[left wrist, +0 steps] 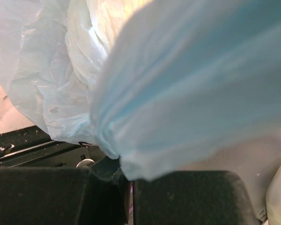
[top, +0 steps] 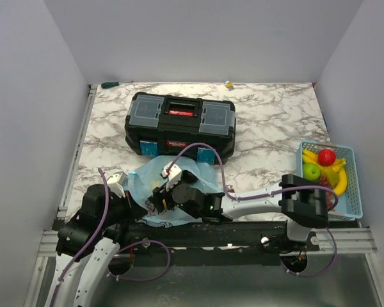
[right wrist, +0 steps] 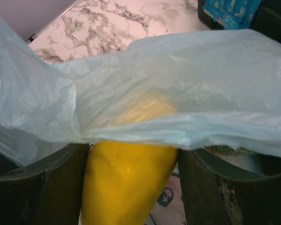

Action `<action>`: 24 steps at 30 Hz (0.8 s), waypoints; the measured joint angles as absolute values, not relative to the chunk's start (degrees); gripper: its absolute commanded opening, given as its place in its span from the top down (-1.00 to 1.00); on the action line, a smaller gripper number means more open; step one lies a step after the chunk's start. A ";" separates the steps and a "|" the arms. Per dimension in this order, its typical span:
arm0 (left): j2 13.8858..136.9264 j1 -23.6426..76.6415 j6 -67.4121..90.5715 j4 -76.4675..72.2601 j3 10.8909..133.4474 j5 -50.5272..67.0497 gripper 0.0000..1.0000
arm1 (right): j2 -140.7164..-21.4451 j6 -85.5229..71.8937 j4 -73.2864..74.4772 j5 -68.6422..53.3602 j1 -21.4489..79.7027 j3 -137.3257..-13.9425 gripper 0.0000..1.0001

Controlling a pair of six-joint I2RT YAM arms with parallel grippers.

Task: Take the fake fruits out of the plastic bag
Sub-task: Take out the fake fruit from the plastic bag.

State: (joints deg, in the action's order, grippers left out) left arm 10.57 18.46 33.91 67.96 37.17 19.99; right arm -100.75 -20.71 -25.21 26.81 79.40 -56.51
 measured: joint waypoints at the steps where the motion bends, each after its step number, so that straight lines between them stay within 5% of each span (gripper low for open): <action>1: 10.59 18.46 33.82 67.64 36.97 20.01 1.00 | -99.92 -21.21 -25.12 26.04 79.40 -55.64 0.88; 15: 13.93 18.46 32.34 65.06 35.73 21.89 1.00 | -84.12 -22.15 -15.16 19.79 79.40 -54.33 0.99; 24: 13.76 18.46 32.05 64.14 35.40 23.31 1.00 | -76.69 -18.76 -12.67 26.13 79.40 -58.11 0.99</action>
